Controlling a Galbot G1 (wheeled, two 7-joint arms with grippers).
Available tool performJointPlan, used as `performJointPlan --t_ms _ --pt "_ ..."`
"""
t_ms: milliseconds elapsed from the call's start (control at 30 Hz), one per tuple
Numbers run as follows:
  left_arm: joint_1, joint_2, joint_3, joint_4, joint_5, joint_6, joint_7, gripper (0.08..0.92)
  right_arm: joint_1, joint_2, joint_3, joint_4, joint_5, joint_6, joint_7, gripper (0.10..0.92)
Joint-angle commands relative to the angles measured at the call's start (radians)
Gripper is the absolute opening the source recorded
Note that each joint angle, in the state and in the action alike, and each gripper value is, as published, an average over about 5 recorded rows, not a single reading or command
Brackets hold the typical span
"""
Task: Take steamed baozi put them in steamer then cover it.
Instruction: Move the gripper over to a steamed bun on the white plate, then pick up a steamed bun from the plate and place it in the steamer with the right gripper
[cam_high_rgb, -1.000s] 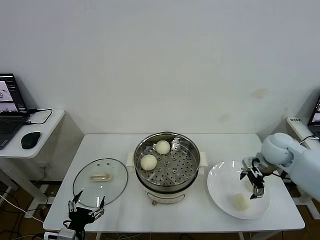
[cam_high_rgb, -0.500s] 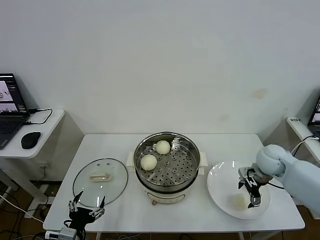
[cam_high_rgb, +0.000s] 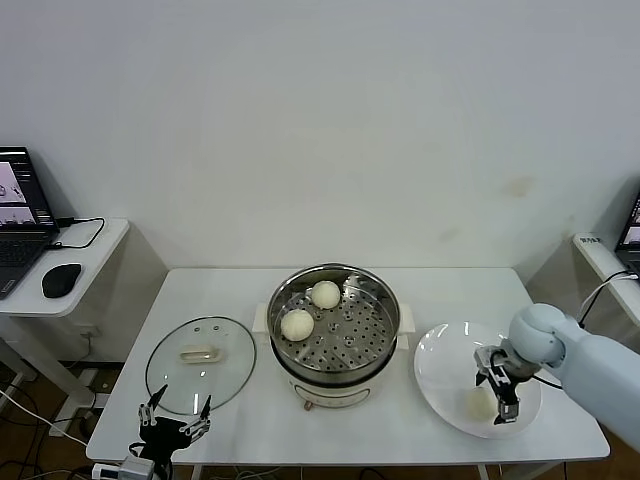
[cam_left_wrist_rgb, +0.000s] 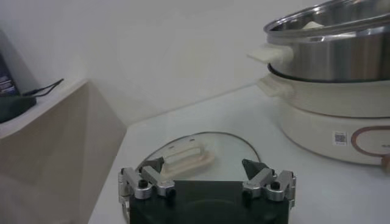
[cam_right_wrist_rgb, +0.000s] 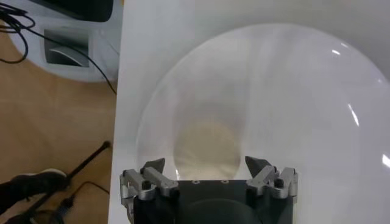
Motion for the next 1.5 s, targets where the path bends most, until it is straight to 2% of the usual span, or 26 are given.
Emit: performJointPlan --t_ms 33,433,500,700,867,1067,1233,1500 --pt "0.001 0.001 -0.001 -0.001 0.000 0.000 0.000 0.823 -0.027 0.008 0.016 -0.008 -0.010 -0.003 0.029 0.823" --pt "0.000 -0.001 0.001 0.002 0.000 -0.001 -0.001 0.823 -0.022 0.009 0.017 -0.009 -0.004 -0.012 0.044 0.822" --pt "-0.001 -0.001 0.002 0.002 0.000 0.000 -0.001 0.823 -0.020 0.008 0.017 -0.009 -0.002 -0.012 0.044 0.803" --pt "-0.003 -0.002 0.006 0.004 0.000 -0.001 -0.001 0.823 -0.017 0.006 0.023 -0.005 0.004 -0.014 0.040 0.680" --pt "-0.004 0.000 0.008 0.004 0.000 -0.001 -0.002 0.823 0.015 -0.011 0.033 0.005 0.028 -0.016 0.025 0.662" --pt "-0.018 -0.005 0.014 0.005 -0.003 -0.002 -0.006 0.823 0.192 -0.041 0.002 0.023 0.134 -0.029 0.011 0.662" --pt "-0.030 -0.014 0.024 0.012 -0.002 -0.004 -0.013 0.823 0.453 -0.030 -0.110 0.010 0.268 -0.044 -0.017 0.662" --pt "-0.041 -0.025 0.013 0.014 -0.016 -0.036 -0.031 0.823 0.828 0.160 -0.341 -0.115 0.470 -0.060 -0.031 0.662"
